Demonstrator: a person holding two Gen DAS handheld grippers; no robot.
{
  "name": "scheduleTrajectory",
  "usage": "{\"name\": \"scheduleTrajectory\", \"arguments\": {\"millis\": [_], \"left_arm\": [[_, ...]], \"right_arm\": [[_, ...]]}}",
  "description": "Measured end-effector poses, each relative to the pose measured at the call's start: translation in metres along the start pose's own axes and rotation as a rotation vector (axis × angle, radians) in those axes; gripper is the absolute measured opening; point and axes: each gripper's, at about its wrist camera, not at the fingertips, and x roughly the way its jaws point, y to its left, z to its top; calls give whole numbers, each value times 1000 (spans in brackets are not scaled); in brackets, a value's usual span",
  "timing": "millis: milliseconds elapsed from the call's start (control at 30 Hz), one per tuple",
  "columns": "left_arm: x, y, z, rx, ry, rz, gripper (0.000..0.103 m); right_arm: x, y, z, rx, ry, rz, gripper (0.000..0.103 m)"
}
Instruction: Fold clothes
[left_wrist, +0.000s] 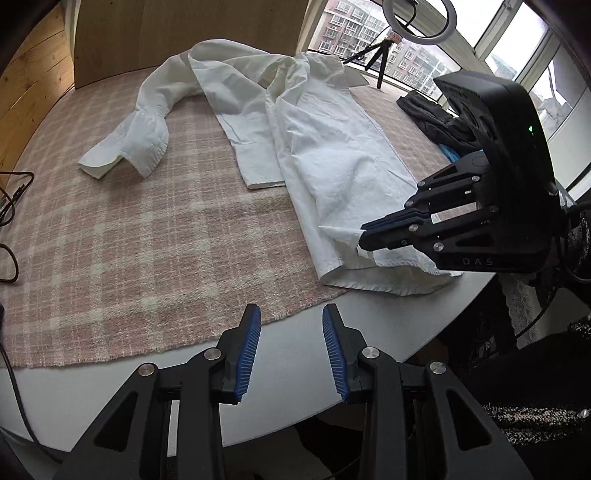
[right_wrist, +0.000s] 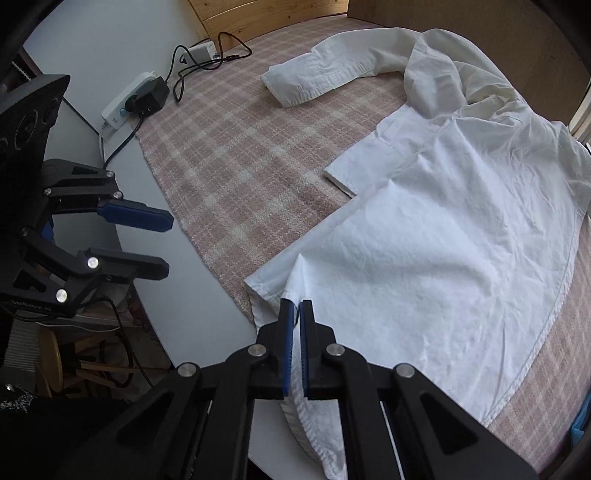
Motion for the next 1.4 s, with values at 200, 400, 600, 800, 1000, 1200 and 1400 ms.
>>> {"name": "scheduleTrajectory", "arguments": {"millis": [200, 400, 600, 800, 1000, 1200, 1400], "left_arm": [[31, -26, 12, 105, 46, -35, 33], [35, -20, 20, 108, 58, -27, 33], [11, 10, 10, 7, 37, -3, 33], [1, 4, 1, 14, 18, 20, 33], [21, -24, 12, 125, 35, 19, 33], [40, -42, 26, 237, 30, 13, 33], [60, -39, 41, 191, 65, -23, 31]], "right_arm": [[-42, -42, -19, 283, -131, 99, 3], [-45, -31, -24, 237, -101, 69, 9], [7, 33, -10, -33, -38, -47, 41], [14, 27, -10, -46, -61, -89, 3], [-31, -22, -18, 176, -164, -12, 3], [-85, -61, -34, 386, -299, 87, 3], [-109, -72, -40, 448, -365, 95, 3]]}}
